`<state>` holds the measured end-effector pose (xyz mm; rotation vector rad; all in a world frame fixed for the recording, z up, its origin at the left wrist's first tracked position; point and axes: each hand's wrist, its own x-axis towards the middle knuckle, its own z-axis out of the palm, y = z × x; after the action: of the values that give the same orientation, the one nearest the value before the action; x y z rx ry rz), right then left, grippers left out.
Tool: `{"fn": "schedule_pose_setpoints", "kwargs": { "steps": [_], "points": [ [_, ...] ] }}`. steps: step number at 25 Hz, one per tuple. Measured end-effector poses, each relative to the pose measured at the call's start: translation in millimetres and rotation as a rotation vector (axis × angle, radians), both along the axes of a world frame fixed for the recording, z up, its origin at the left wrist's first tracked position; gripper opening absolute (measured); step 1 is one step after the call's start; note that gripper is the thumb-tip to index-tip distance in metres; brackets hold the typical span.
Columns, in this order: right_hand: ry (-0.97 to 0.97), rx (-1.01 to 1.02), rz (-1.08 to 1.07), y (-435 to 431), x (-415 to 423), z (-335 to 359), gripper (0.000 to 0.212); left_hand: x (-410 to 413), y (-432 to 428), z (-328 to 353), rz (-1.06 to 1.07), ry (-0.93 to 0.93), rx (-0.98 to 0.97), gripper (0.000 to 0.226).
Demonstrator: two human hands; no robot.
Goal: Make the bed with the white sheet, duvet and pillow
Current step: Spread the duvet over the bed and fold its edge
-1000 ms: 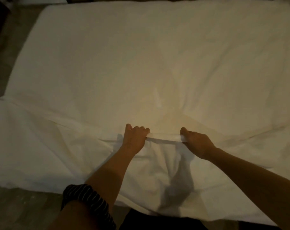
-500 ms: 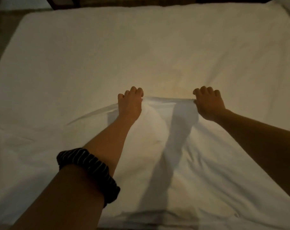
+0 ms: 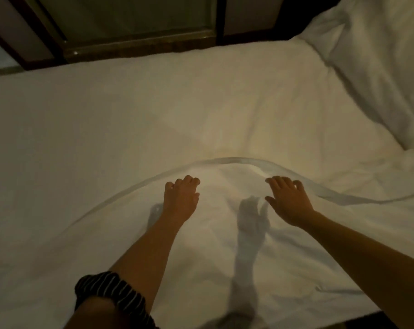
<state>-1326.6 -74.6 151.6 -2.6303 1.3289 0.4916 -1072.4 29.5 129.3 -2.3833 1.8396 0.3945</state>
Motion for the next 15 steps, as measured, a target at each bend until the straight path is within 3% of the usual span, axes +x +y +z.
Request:
{"fn": "schedule_pose_setpoints", "kwargs": {
  "steps": [8, 15],
  "points": [
    [-0.063, -0.051, -0.180, 3.1, -103.5, 48.9, 0.045, -109.0, -44.0, 62.3, -0.250, 0.030, -0.080, 0.039],
    [-0.090, -0.071, -0.150, -29.2, -258.9, 45.9, 0.046, -266.1, -80.5, 79.8, -0.259, 0.000, -0.110, 0.039]
  ]
}}
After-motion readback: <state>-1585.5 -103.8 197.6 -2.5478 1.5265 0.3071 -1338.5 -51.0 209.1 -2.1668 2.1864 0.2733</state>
